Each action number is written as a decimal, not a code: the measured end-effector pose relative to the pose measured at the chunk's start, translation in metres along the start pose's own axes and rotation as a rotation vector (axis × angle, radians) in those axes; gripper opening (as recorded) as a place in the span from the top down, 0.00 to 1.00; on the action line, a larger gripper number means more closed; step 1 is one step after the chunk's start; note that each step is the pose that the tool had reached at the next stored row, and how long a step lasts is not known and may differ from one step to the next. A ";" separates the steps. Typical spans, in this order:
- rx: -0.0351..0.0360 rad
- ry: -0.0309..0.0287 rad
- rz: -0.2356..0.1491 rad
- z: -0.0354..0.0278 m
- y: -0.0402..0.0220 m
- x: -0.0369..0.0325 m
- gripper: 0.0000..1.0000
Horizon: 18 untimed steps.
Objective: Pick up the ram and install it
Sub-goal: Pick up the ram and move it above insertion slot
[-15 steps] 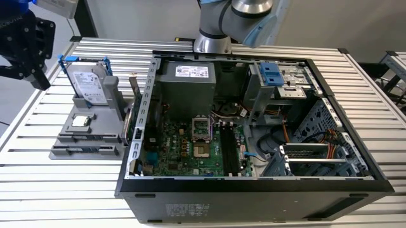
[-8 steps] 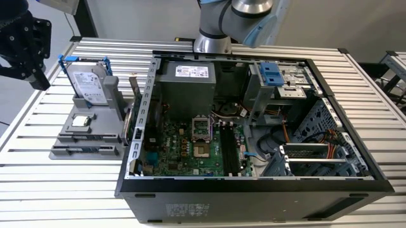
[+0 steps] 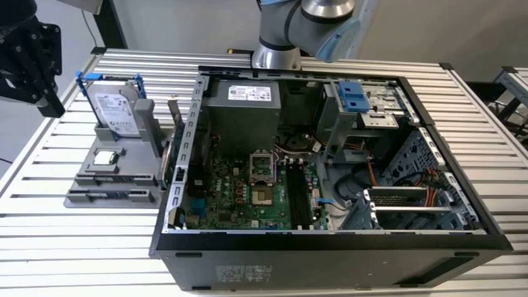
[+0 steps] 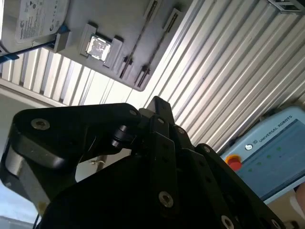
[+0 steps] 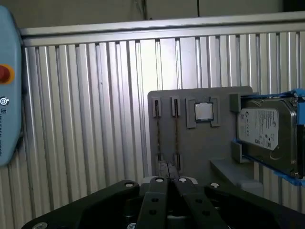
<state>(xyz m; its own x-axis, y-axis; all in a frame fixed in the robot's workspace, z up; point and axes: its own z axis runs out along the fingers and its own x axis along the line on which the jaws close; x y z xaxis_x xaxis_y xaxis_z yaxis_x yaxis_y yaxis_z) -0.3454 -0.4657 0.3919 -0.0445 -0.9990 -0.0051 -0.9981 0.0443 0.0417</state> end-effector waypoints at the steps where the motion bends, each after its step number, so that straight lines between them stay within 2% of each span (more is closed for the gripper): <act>1: -0.0001 -0.0007 -0.016 0.0000 0.0000 0.0000 1.00; 3: 0.0002 -0.0046 -0.044 -0.0001 -0.0001 0.0000 1.00; 7: 0.0033 -0.0202 -0.090 0.0000 0.0000 0.0000 1.00; 10: 0.0066 -0.0276 -0.113 -0.0001 0.0000 -0.0002 1.00; 12: 0.0076 -0.0280 -0.126 0.0001 -0.0001 -0.0004 1.00; 18: 0.0076 -0.0278 -0.128 0.0002 -0.0001 -0.0005 1.00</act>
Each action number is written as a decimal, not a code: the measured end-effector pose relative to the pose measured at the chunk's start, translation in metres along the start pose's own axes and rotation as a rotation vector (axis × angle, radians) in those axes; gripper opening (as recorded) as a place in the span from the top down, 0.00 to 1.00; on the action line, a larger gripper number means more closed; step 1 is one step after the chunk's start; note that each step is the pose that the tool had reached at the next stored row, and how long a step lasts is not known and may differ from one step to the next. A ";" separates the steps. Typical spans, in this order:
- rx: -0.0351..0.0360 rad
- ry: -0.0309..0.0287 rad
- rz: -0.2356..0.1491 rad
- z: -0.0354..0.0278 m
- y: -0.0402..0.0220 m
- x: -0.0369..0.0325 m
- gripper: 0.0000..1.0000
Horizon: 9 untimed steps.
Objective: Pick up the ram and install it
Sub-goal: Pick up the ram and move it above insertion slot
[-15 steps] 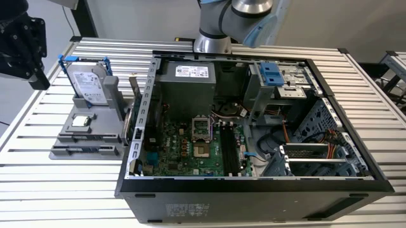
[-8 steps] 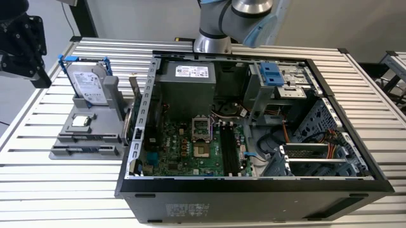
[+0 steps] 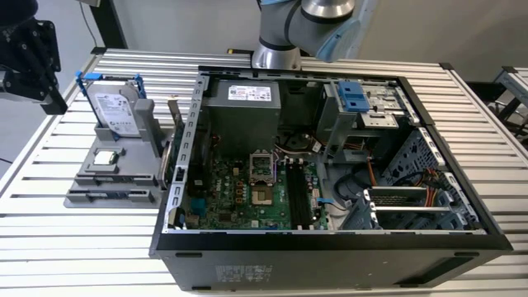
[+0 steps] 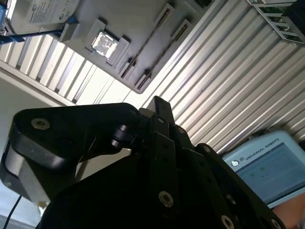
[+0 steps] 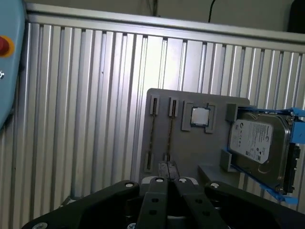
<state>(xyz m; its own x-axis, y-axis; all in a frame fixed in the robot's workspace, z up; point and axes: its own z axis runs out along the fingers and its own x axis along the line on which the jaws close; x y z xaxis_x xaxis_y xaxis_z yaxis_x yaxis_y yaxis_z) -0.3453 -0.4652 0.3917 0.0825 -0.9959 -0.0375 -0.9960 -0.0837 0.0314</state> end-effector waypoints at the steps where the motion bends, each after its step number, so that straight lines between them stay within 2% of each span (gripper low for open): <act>1: 0.0000 0.0000 0.000 0.0007 -0.0002 0.0000 1.00; 5: 0.0002 -0.0001 0.004 0.0047 -0.0015 0.0001 1.00; 9: 0.0013 -0.0012 0.032 0.0100 -0.0029 0.0000 1.00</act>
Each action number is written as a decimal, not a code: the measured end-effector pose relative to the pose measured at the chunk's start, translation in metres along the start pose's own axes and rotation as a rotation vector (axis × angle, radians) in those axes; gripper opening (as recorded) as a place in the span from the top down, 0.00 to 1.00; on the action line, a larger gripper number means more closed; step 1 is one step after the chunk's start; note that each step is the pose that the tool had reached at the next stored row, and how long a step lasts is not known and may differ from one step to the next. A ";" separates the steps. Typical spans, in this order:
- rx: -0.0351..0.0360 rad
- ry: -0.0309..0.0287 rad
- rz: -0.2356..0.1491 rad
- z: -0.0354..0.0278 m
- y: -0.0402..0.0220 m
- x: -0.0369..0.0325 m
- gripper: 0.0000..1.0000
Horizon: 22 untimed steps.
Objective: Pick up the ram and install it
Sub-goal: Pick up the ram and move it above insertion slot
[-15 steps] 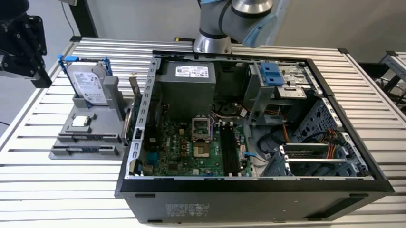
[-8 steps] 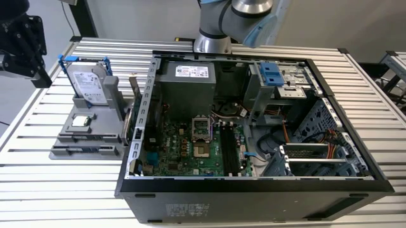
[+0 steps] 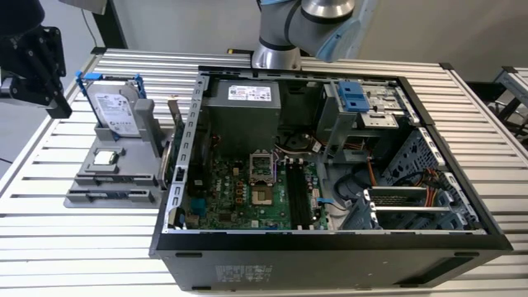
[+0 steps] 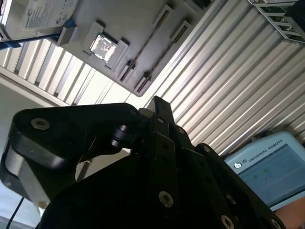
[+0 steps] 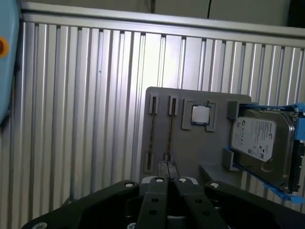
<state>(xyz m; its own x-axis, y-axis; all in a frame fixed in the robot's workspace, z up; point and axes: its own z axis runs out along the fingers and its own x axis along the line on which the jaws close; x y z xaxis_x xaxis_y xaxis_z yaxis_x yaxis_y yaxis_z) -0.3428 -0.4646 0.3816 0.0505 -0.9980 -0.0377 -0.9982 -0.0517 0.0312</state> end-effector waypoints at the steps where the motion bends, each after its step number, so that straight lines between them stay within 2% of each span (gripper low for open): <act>1: 0.0001 -0.0001 0.006 0.0008 -0.0002 0.0000 1.00; 9: 0.0001 -0.0001 0.007 0.0013 -0.0002 0.0000 1.00; 10: 0.0000 -0.0001 0.007 0.0014 -0.0002 0.0000 0.00; 22: 0.0001 -0.0001 0.007 0.0022 -0.0002 0.0001 0.00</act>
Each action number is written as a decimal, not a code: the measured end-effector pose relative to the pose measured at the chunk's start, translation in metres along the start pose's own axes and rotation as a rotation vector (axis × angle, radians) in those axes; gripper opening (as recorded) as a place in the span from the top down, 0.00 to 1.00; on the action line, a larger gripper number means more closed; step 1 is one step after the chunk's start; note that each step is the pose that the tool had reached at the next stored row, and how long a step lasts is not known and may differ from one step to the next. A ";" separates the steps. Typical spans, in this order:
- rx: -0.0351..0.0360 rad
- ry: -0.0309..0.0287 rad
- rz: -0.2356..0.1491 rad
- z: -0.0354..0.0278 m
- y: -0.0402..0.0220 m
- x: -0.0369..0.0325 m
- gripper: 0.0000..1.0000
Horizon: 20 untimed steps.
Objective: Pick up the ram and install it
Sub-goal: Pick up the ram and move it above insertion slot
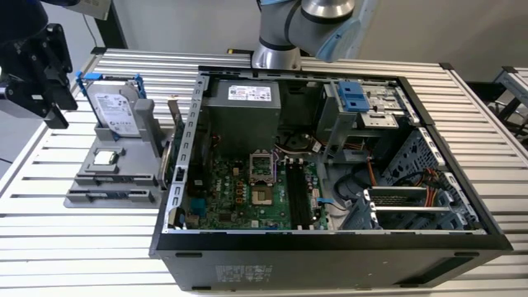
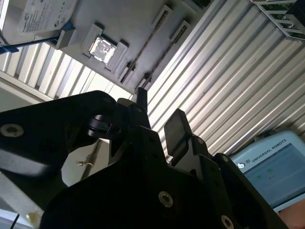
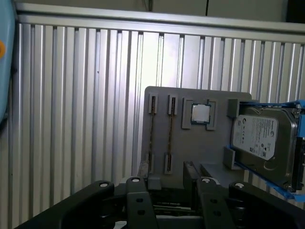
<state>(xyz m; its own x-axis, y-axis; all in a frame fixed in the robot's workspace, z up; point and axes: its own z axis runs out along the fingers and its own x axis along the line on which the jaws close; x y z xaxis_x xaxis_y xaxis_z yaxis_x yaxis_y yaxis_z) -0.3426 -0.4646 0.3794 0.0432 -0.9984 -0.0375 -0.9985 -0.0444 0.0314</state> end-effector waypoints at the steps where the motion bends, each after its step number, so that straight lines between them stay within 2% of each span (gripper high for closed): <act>1: 0.0001 0.0000 0.000 0.0000 0.0000 0.0000 0.00; 7: 0.0002 -0.0001 0.000 0.0040 -0.0001 0.0001 0.00; 13: 0.0003 -0.0002 0.004 0.0131 -0.0008 0.0005 0.00; 20: 0.0019 -0.0010 0.033 0.0237 -0.0036 0.0011 0.00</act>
<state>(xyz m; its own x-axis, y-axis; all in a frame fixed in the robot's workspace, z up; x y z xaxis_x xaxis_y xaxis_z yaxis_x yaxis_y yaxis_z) -0.3397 -0.4646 0.3555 0.0097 -0.9992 -0.0375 -0.9995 -0.0109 0.0308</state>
